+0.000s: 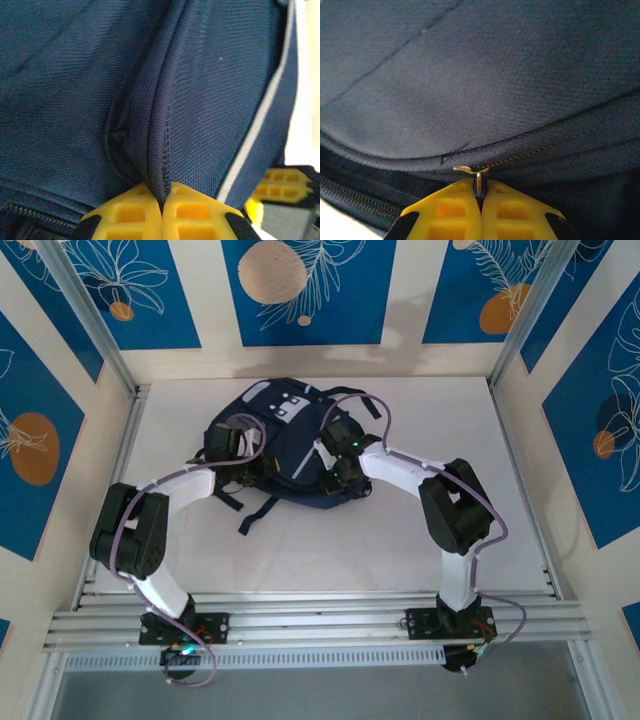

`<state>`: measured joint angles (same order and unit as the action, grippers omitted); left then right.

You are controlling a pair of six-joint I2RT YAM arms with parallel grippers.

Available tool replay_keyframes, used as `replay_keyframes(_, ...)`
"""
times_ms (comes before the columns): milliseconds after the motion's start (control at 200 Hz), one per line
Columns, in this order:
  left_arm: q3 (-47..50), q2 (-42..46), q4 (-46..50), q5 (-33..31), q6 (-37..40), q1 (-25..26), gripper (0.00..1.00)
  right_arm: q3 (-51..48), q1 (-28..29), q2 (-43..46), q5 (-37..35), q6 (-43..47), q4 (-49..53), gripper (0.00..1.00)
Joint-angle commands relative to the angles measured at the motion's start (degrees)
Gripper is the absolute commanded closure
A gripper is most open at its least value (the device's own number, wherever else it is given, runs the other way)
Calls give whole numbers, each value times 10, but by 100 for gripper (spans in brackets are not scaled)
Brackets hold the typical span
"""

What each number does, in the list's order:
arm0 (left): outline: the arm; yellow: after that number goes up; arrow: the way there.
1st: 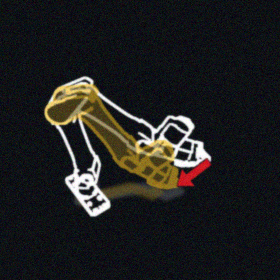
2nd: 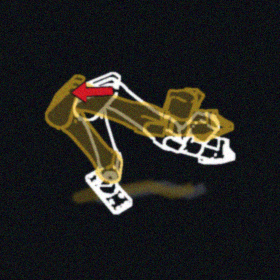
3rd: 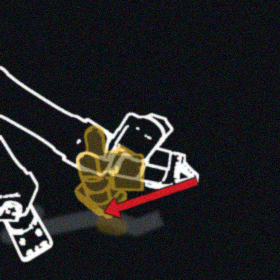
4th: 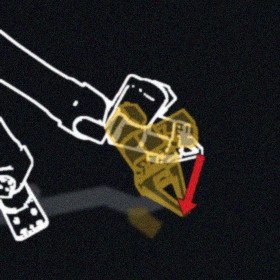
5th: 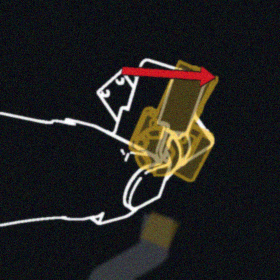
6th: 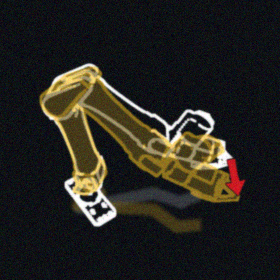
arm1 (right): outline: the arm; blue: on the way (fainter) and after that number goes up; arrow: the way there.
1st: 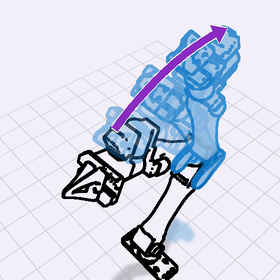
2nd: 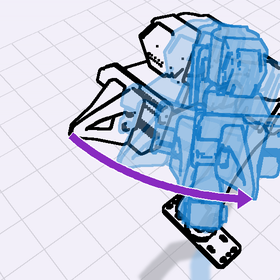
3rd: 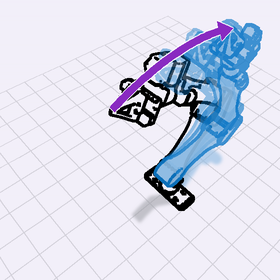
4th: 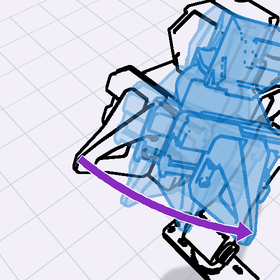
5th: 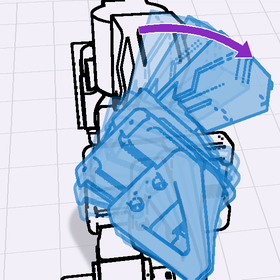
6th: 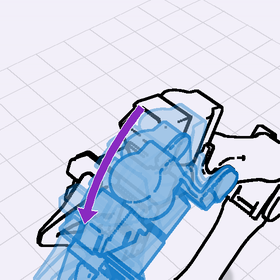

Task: Pack the student bag
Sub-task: Zip the student bag at the top-center of the table.

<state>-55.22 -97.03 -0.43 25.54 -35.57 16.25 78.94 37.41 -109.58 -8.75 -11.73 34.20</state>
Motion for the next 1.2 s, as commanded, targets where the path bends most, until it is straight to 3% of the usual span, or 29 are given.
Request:
replay_keyframes(0, -45, -31, -14, -42, 35, -23, 100, -6, 60, 10, 77, -28, 58, 100)
replay_keyframes(165, -116, -68, 9, -36, 44, -24, 100, 37, 116, -26, 128, -75, 17, 100)
replay_keyframes(220, -134, -70, 23, -36, 45, -24, 76, 59, 124, -41, 139, -89, 7, 100)
replay_keyframes(310, -140, -54, 39, -43, 46, -25, 46, 97, 130, -63, 139, -102, 1, 100)
replay_keyframes(405, -119, -18, 57, -53, 44, -26, 31, 115, 127, -71, 125, -112, -5, 100)
replay_keyframes(475, -88, 14, 62, -51, 33, -26, 28, 115, 120, -69, 119, -118, -11, 100)
replay_keyframes(725, 45, 115, 55, -59, -25, -26, 27, 30, 96, -19, 145, -167, -102, 100)
replay_keyframes(975, 107, 98, -71, -5, -132, 0, 34, 11, 96, -13, 173, -189, -144, 100)
replay_keyframes(1075, 119, 64, -114, 6, -156, 8, 50, 10, 96, -12, 187, -189, -146, 100)
replay_keyframes(1195, 129, 36, -171, 17, -178, 10, 85, 10, 96, -7, 193, -167, -113, 100)
